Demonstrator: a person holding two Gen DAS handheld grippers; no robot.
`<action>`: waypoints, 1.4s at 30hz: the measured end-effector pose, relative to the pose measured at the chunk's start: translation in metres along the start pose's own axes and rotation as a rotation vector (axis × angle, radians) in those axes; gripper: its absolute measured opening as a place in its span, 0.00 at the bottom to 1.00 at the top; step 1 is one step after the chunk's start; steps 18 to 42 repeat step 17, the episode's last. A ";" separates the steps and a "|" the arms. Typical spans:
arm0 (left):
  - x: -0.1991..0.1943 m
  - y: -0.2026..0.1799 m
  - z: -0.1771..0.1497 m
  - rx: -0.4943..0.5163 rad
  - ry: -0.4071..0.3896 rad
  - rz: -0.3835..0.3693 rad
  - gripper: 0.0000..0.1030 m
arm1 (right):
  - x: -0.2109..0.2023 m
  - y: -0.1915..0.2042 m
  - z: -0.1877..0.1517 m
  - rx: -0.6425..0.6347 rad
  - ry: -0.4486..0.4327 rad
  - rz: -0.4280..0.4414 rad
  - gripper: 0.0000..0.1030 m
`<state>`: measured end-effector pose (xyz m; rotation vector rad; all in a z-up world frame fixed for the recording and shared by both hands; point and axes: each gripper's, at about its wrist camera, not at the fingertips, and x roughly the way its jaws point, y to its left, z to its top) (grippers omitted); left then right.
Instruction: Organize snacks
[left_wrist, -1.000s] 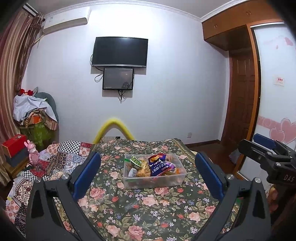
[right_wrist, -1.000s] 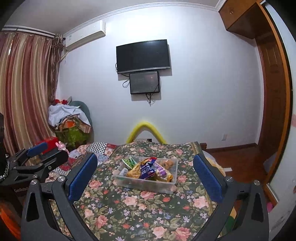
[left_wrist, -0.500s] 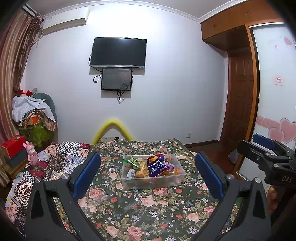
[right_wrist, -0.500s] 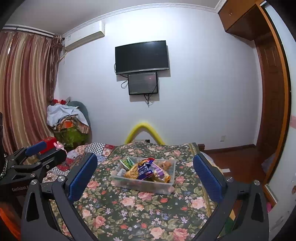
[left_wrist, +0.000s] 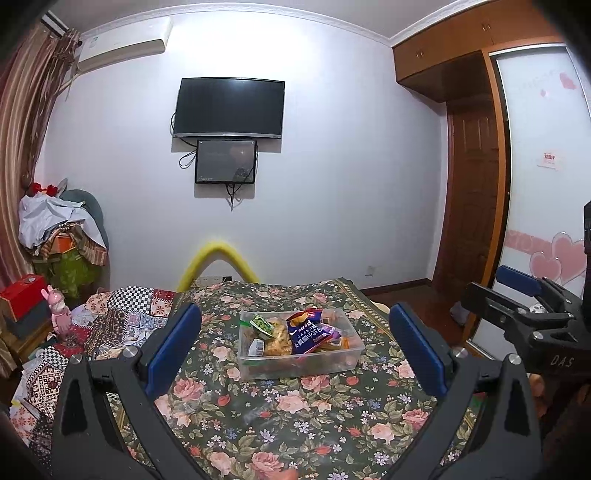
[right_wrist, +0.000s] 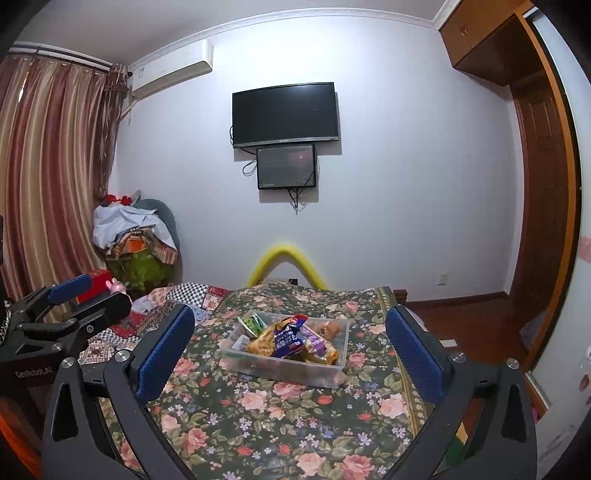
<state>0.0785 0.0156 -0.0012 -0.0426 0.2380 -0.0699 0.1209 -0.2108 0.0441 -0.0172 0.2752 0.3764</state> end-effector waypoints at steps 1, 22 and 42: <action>0.000 0.000 0.000 -0.001 0.001 -0.002 1.00 | 0.000 0.000 0.000 0.000 0.000 0.001 1.00; 0.004 0.001 -0.004 -0.010 0.017 0.006 1.00 | 0.004 0.000 -0.002 0.009 0.014 0.008 1.00; 0.004 0.001 -0.004 -0.010 0.017 0.006 1.00 | 0.004 0.000 -0.002 0.009 0.014 0.008 1.00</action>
